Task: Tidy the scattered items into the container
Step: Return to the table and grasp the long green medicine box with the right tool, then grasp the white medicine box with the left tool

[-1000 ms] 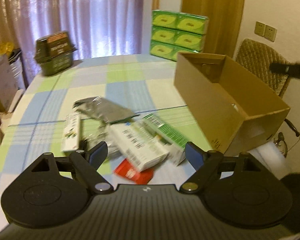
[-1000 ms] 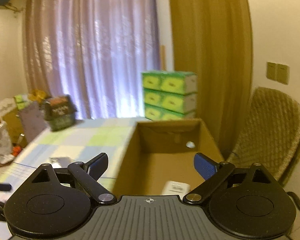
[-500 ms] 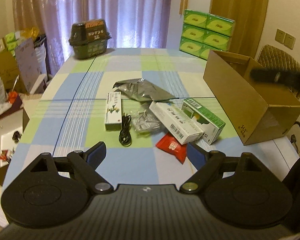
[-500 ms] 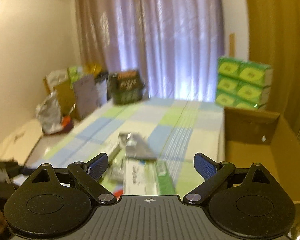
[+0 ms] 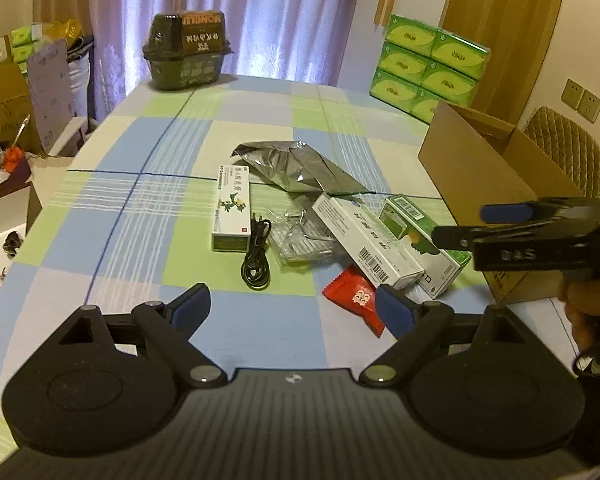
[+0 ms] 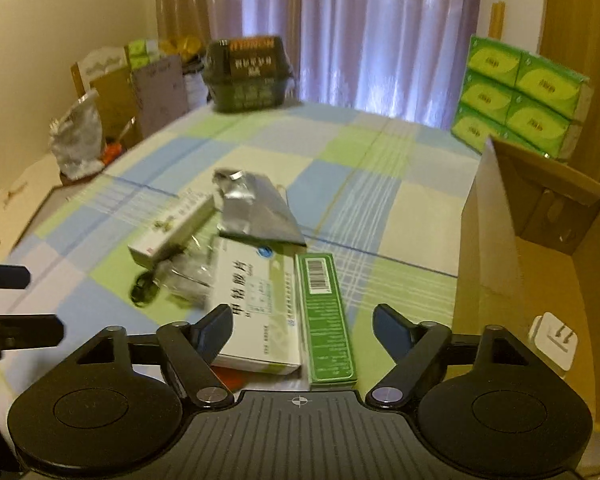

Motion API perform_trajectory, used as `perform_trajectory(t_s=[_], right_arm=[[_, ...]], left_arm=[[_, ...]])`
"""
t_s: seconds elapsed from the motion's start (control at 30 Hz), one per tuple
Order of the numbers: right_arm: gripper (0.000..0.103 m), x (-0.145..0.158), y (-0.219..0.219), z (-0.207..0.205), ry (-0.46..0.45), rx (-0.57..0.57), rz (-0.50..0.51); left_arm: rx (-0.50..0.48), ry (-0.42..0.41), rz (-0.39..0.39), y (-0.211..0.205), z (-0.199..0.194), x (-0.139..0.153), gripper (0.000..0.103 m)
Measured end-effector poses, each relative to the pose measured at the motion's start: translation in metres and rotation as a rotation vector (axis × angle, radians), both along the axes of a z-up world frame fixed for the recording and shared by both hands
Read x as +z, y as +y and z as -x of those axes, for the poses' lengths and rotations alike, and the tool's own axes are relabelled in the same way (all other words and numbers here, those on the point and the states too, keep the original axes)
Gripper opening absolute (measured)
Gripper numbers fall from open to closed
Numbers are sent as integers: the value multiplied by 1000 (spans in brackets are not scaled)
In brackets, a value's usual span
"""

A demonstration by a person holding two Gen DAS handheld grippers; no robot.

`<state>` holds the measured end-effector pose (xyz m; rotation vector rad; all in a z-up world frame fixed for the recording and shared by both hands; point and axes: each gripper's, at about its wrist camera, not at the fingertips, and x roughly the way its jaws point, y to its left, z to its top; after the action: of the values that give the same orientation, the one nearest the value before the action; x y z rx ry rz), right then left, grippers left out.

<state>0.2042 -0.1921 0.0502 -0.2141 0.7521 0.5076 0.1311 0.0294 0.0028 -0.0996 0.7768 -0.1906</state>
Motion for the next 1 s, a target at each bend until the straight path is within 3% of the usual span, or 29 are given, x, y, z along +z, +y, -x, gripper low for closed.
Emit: perform_trajectory(t_s=[0.1,0.17,0.33,0.37,0.47,0.5,0.67,0.8,1.0], right_arm=[[83,-11,0,-15,21,8,34],[70,-15,-2,-23,56,4,31],[66,-26,0,-34,127,14,33],[55,-28,0,-35,139,19,35],[36,-35,0,-40,171,14,54],[34,-36,-1,-41,179,9,54],[33,-34,-1,-36,217,20,25],[32,-32,0,-23,296,82,-74],[32,-23,-2,-14,218,70,-38]], left_arm=[[-22,11,5,-5,-8,-6,86],[-39,13,6,-10,-14,-10,86],[-66,23,12,-24,-30,-20,83],[-67,24,15,-26,-32,-22,82],[-64,29,18,-27,-35,-27,82],[-61,32,21,-26,-36,-28,82],[-52,51,13,-22,-38,-32,79],[-67,52,-6,-24,-40,-32,79],[-78,79,-35,-33,-53,-38,79]])
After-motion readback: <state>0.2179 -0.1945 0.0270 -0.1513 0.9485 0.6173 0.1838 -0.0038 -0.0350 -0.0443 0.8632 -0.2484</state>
